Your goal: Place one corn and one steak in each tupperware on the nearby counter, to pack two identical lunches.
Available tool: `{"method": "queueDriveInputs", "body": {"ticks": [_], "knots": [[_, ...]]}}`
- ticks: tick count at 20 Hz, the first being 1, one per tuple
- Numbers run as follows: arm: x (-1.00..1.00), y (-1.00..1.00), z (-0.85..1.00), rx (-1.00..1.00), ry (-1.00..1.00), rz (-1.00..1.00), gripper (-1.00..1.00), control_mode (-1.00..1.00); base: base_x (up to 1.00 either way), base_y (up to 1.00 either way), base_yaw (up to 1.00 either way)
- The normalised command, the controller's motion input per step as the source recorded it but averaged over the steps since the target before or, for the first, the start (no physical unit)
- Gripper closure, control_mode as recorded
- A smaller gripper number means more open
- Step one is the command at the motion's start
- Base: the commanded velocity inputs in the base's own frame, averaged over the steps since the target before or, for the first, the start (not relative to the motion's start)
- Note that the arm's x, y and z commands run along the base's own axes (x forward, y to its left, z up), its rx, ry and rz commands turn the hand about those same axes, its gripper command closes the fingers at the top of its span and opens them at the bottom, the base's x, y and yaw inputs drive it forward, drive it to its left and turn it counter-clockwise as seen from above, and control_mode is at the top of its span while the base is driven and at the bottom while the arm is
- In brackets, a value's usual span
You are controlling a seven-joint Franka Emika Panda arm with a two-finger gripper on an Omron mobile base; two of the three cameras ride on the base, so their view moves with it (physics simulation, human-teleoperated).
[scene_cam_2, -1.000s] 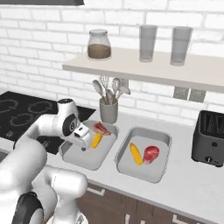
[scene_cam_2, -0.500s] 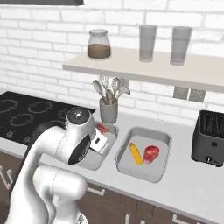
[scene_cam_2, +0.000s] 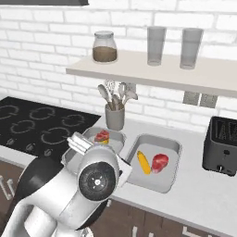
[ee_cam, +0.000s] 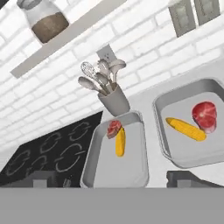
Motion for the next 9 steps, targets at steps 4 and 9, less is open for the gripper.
{"method": "queueDriveInputs", "body": {"ticks": [4, 9], "knots": [[-0.41, 0.76, 0.68, -0.29, -0.12, 0.02, -1.00, -1.00, 0.00, 0.00, 0.00], [-0.01, 1.00, 0.01, -0.58, 0.02, 0.05, -1.00, -1.00, 0.00, 0.00, 0.00]]}}
